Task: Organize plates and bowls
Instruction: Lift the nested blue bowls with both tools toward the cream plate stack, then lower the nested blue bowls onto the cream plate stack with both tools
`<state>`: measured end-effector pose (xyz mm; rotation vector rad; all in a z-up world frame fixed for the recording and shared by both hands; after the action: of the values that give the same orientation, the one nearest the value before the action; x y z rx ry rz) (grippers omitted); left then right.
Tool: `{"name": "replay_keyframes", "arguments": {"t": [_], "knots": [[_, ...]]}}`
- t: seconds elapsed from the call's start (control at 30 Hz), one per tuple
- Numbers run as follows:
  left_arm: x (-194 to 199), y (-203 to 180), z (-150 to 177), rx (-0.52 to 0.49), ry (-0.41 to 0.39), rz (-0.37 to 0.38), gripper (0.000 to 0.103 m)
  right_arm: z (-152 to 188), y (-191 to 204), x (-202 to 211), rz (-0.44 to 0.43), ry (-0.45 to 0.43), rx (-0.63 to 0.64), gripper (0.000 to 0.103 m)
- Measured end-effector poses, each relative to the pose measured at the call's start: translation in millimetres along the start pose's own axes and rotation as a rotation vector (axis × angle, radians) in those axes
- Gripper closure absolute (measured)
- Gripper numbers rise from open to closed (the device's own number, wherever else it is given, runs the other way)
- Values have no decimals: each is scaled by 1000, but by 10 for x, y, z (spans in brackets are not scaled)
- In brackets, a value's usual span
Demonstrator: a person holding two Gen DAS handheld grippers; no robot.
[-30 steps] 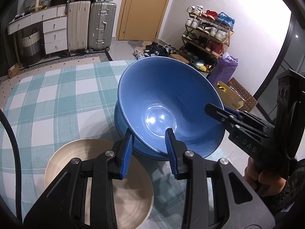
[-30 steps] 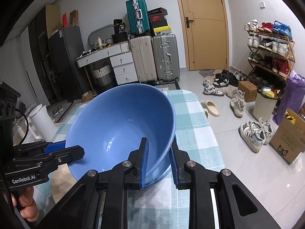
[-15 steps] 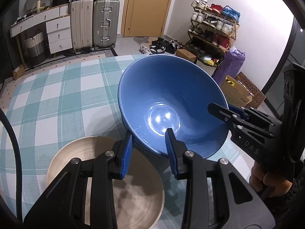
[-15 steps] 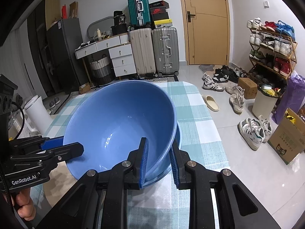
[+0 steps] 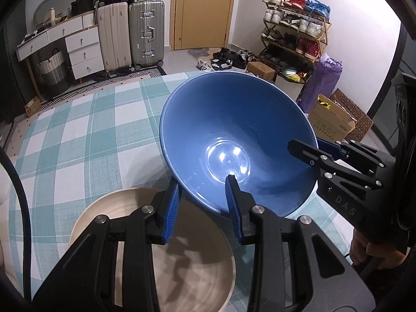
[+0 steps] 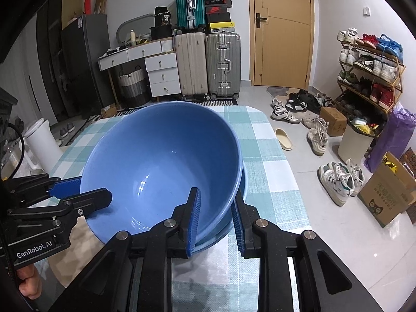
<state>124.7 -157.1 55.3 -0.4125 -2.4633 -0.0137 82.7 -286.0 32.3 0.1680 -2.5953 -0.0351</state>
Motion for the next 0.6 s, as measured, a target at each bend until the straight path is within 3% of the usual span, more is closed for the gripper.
{"name": "replay_keyframes", "arguments": {"t": [0.6], "knots": [[-87,75,45,-1,24,-20,73,23,-28,-51,15,12,0,75]]}}
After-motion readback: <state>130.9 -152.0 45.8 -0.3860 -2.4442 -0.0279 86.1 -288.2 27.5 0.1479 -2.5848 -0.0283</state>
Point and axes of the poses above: each gripper's, at about its wrist camera, not at the fingertips, and x roughly against the way its jaws point, y to its left, z to its underside, the point moved 2 cm from there along -x, roughly the way its jaws point, and after that the axes turned 12 degrees about -y, right-handed, at the moved point
